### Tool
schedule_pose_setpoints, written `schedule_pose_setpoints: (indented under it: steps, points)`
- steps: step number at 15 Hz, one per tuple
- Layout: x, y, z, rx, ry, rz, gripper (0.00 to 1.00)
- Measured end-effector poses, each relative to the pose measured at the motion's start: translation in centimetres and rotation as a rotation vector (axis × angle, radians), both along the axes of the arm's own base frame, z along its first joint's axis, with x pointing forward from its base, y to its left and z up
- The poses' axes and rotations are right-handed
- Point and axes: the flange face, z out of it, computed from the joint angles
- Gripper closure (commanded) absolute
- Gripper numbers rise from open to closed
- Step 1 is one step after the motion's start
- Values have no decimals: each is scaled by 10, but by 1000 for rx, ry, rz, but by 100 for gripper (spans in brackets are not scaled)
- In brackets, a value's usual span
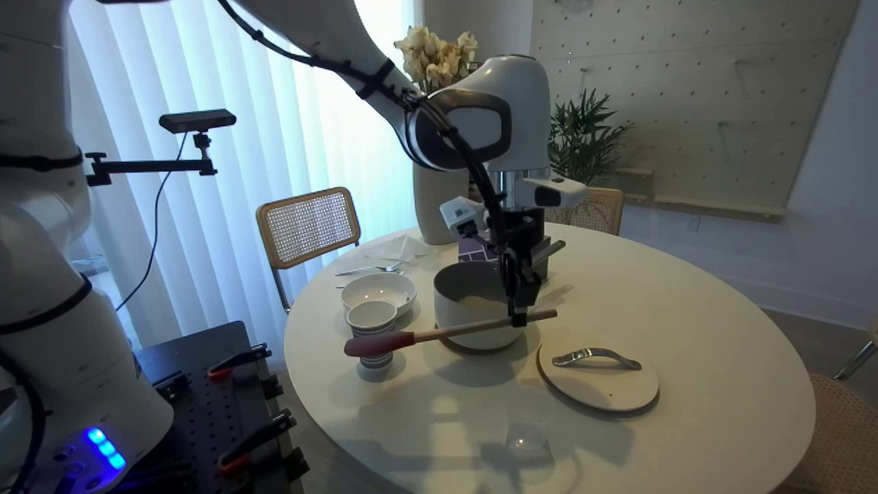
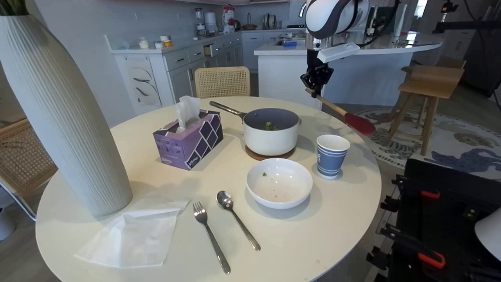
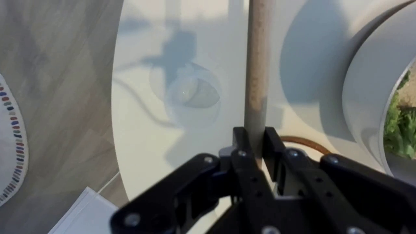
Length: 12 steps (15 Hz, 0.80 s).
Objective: Remove the lid from the white pot, pick up the broccoli from the white bowl and place it inside the pot, move the tissue square to the left, pick up the spatula and use it to stir inside the white pot, place the spatula on the table, place the white lid on top of the pot
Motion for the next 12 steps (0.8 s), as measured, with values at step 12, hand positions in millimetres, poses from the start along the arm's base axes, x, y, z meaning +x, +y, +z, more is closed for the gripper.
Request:
schedule_pose_setpoints:
  steps: [12]
  points:
    - [-24,12,-51,86,42,110,96]
